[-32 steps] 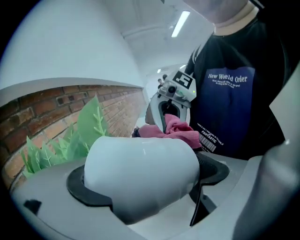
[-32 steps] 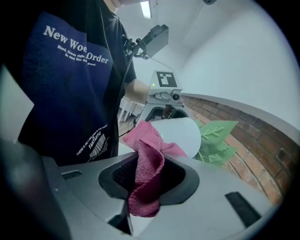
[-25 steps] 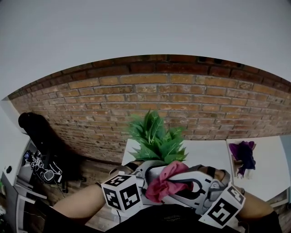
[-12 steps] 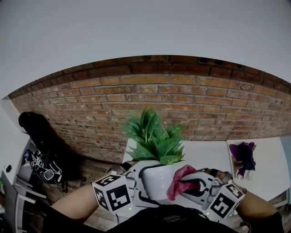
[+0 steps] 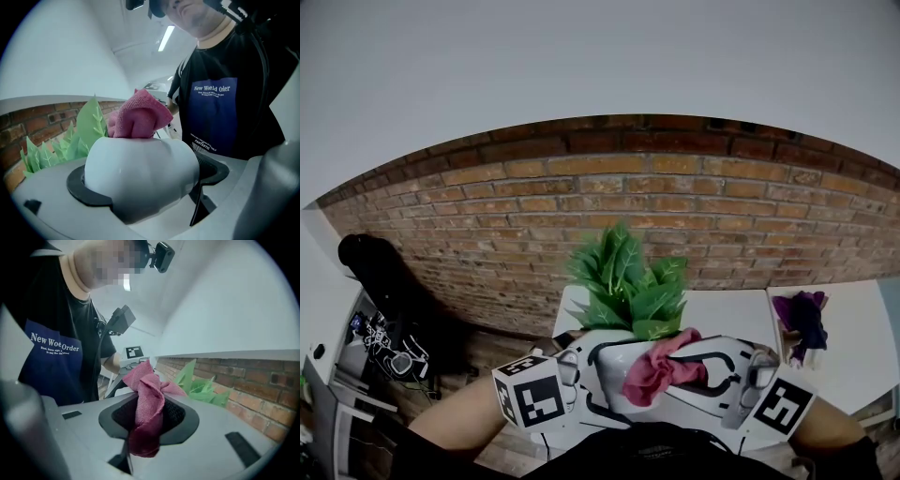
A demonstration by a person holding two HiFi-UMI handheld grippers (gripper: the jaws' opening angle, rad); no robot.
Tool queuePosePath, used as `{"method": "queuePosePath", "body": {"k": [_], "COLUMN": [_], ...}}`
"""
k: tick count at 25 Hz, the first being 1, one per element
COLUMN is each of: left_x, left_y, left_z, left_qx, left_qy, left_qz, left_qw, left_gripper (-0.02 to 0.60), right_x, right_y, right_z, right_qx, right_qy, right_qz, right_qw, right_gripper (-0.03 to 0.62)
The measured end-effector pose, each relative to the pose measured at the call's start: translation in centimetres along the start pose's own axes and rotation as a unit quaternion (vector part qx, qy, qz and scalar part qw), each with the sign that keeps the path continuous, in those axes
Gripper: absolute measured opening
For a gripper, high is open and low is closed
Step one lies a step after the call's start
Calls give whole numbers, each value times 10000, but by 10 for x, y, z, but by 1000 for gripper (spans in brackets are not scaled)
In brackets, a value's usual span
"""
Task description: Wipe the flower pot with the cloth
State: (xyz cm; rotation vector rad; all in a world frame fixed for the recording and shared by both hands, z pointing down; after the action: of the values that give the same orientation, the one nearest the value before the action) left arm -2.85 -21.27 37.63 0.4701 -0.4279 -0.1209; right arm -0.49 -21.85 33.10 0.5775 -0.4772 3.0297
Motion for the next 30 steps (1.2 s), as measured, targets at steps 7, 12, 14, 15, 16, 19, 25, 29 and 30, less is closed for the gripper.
{"method": "queuePosePath", "body": {"k": [7, 12, 14, 15, 16, 19, 25, 29, 30], "left_x": [-9, -9, -6, -4, -2, 2, 4, -8, -10], "left_y": [-16, -26, -31, -34, -36, -42, -47, -49, -47], "left_z": [-4, -9, -5, -1, 4, 11, 18, 0, -7], "left_qx": [-154, -307, -431, -493, -534, -641, -831, -1161, -1112], "left_qy": [229, 385, 300, 216, 136, 10, -49, 445, 506], "left_qz": [-329, -385, -441, -489, -544, -705, -859, -747, -687], "left_qw": [9991, 9980, 9976, 9974, 9970, 9954, 9928, 9894, 9901], "left_gripper": [565, 566, 565, 565, 565, 565, 565, 565, 565], "right_x": [5, 7, 2, 0, 0, 7, 10, 22, 22], "right_y": [-10, -17, -13, -14, -16, -19, -17, -28, -28], "right_z": [27, 36, 22, 17, 16, 17, 30, 57, 59], "right_qx": [633, 587, 598, 572, 498, 199, 446, 734, 1027], "right_qy": [377, 154, 418, 375, 199, -146, -188, -267, 64], "right_qz": [-126, -221, -70, -56, -97, -124, 12, -272, -346], "right_qw": [9972, 9979, 9973, 9976, 9985, 9996, 9988, 9966, 9941], "right_gripper": [104, 104, 104, 104, 104, 104, 104, 104, 104]}}
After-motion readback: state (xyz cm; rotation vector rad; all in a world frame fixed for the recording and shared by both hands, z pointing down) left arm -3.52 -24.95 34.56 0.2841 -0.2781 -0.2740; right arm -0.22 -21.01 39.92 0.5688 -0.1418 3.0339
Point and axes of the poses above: the fingertips, and each gripper's own axes: x forward along the fingers, y to its right, z out of its underside, the point moved 1 cm from there along -x, backward along the fingers, and after that the axes turned 15 degrees about -z, right-handed, at the moved point
